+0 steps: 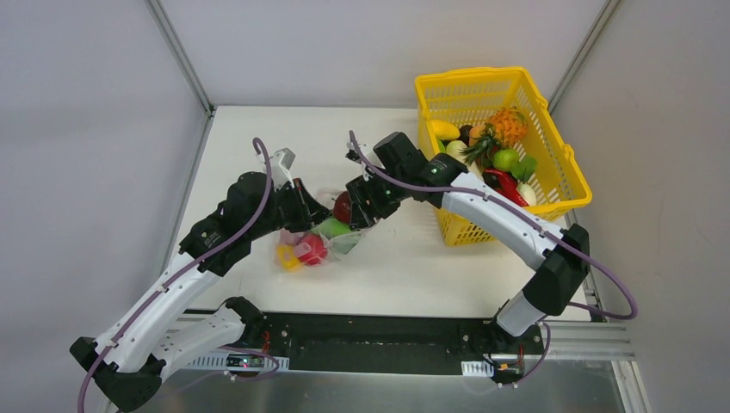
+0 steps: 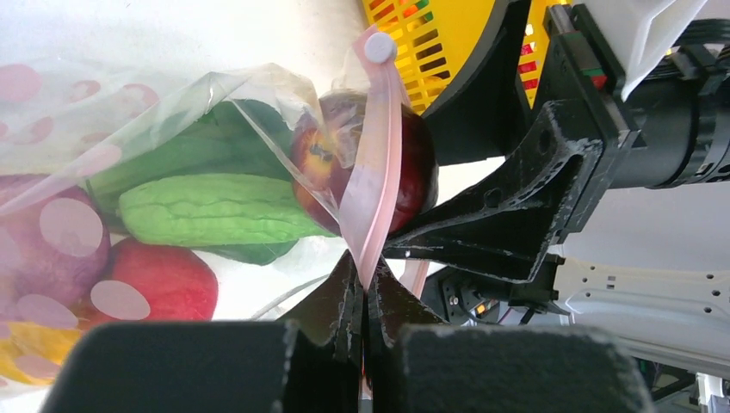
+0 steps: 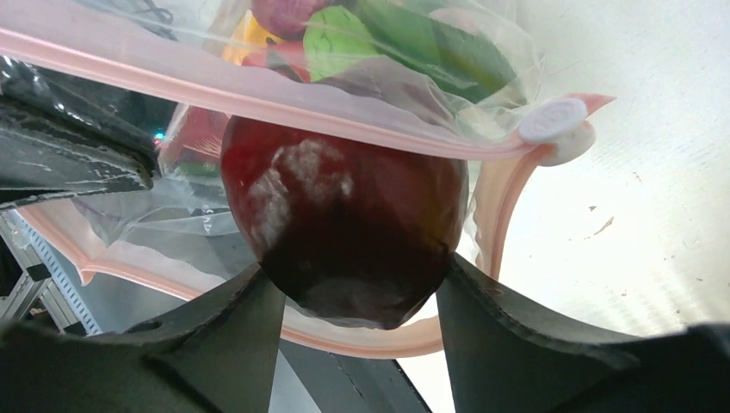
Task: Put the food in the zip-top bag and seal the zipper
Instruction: Place the fake vegetable in the zipper food storage bag.
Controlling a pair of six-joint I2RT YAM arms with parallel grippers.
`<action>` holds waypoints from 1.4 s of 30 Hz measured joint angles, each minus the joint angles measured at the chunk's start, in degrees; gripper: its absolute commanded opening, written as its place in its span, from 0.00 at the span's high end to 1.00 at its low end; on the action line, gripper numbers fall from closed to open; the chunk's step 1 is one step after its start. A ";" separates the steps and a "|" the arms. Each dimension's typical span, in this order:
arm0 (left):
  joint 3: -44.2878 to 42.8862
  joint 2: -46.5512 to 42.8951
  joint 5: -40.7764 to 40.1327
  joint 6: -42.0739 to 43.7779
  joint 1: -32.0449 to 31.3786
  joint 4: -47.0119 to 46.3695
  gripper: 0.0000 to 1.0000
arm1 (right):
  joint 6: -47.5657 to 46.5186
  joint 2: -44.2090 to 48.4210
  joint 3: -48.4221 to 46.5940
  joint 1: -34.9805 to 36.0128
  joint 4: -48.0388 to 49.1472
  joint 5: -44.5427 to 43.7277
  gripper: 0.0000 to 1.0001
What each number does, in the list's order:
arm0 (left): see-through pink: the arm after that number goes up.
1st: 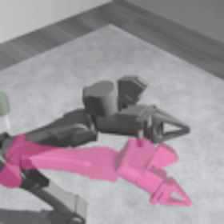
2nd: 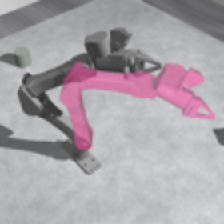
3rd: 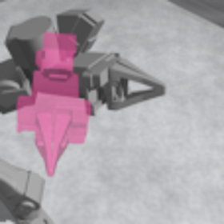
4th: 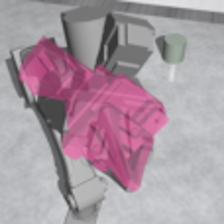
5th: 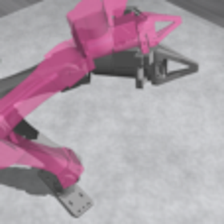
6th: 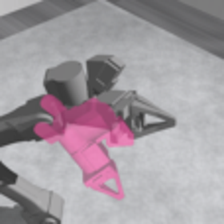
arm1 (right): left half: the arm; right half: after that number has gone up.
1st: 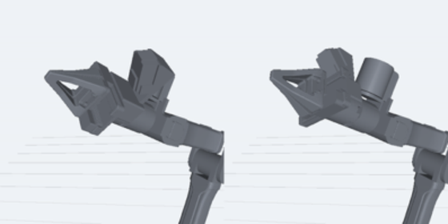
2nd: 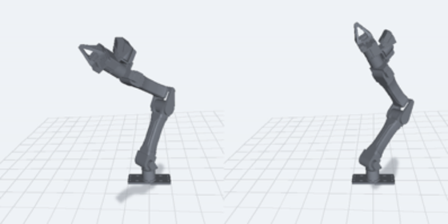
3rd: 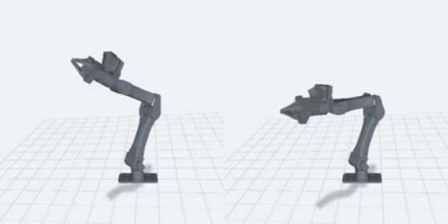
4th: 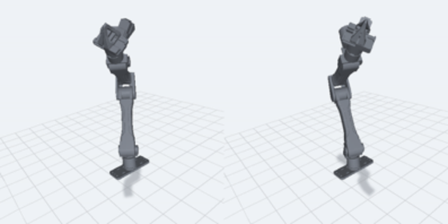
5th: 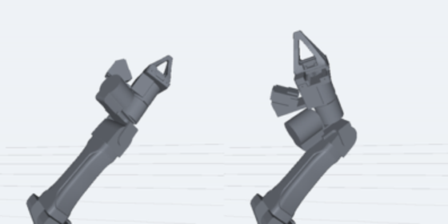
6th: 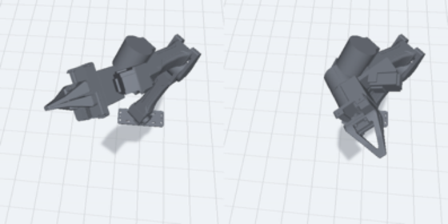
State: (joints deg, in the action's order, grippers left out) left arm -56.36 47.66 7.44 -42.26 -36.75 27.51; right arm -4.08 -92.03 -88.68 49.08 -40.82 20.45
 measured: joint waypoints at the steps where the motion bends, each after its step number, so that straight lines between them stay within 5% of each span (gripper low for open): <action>1: 0.00 -0.07 0.04 -0.02 0.00 -0.17 1.00 | 0.13 -0.04 -0.04 0.22 0.00 -0.09 0.45; 22: -1.60 0.35 1.29 -0.42 0.00 -1.57 1.00 | 0.74 -1.88 -3.41 3.58 2.62 1.14 0.23; 33: -1.55 -3.45 -2.47 -0.70 0.00 -1.07 1.00 | 2.80 15.10 7.02 3.58 12.59 -1.09 0.32; 42: -1.22 -4.11 -3.61 -1.27 0.00 -1.33 1.00 | 7.10 21.90 7.72 3.28 13.99 -18.10 0.34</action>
State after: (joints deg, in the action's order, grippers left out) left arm -57.58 43.55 3.84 -43.53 -36.75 26.17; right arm 3.03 -70.13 -80.97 52.36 -26.83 2.35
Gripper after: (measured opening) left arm 0.008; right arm 0.683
